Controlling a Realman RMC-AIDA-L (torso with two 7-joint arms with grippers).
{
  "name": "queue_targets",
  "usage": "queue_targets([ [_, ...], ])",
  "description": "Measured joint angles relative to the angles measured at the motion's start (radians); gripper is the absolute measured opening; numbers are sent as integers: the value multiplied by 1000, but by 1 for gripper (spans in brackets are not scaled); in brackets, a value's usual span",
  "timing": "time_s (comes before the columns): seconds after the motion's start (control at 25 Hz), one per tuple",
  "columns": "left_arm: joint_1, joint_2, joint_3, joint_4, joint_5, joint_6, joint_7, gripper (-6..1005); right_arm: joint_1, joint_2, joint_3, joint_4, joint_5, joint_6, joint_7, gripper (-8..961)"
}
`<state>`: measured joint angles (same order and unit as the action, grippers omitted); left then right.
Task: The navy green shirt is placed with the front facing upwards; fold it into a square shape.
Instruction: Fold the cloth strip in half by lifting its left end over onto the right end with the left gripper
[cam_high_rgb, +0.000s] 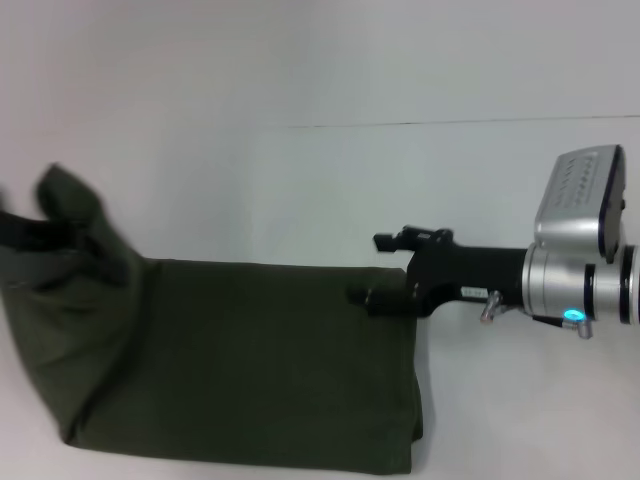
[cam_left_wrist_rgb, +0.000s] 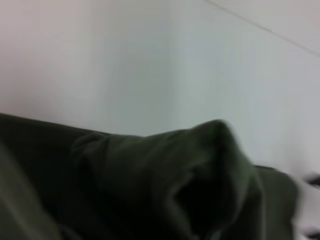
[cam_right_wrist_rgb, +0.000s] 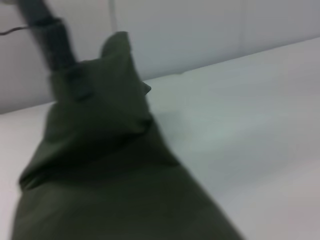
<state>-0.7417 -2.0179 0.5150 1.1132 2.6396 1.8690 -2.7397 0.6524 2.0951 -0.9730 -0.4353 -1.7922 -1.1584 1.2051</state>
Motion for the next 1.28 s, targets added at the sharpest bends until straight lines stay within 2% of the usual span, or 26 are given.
queue_targets([
  [0.16, -14, -47, 5, -15, -92, 40, -9, 64, -14, 0, 1, 0, 75, 82, 0, 915],
  [0.32, -18, -98, 9, -48, -149, 27, -9, 64, -21, 0, 1, 0, 139, 146, 1, 915],
  [0.52, -13, -134, 23, -150, -177, -49, 6, 66, -24, 0, 1, 1, 174, 185, -1, 915],
  [0.64, -8, -142, 38, -215, -201, -99, 23, 67, -26, 0, 1, 4, 179, 191, -6, 915],
  [0.96, -7, -145, 83, -380, -316, -223, 63, 69, -31, 2, 1, 8, 180, 210, -8, 915],
  [1.28, -17, -148, 129, -528, -371, -347, 106, 72, -34, 2, 1, 10, 180, 222, -3, 916],
])
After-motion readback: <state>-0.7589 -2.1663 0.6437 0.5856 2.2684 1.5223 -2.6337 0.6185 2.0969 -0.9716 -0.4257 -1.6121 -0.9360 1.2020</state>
